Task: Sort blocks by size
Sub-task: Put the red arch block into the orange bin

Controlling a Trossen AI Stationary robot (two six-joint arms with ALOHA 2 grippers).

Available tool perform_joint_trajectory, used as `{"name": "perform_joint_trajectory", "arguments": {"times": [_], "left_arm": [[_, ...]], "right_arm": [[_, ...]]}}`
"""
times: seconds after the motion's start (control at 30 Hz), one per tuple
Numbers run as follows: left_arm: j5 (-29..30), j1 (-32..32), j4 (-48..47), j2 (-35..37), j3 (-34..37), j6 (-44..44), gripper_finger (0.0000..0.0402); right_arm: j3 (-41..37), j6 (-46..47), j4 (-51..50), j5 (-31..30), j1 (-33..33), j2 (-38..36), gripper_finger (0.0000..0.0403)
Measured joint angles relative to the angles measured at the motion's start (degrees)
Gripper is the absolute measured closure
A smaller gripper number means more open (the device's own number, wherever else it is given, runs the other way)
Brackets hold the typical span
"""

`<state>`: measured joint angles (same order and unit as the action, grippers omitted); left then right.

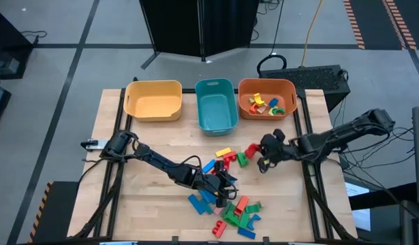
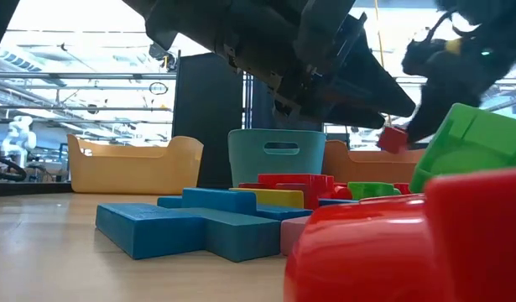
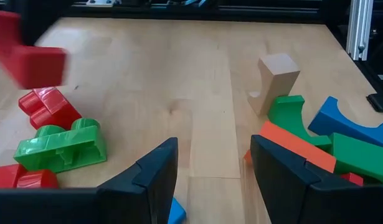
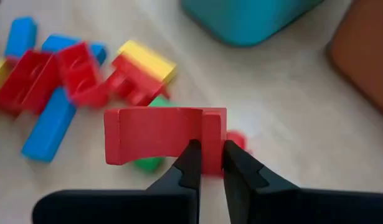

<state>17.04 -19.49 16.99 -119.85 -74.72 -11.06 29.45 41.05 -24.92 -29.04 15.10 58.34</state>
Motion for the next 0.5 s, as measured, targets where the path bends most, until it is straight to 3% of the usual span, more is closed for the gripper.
{"name": "perform_joint_trajectory", "arguments": {"times": [0.5], "left_arm": [[0.0, 0.0, -0.2, 0.0, 0.0, 1.5, 0.0210]], "right_arm": [[0.0, -15.0, 10.4, 0.0, -18.9, -1.0, 0.0378]]}}
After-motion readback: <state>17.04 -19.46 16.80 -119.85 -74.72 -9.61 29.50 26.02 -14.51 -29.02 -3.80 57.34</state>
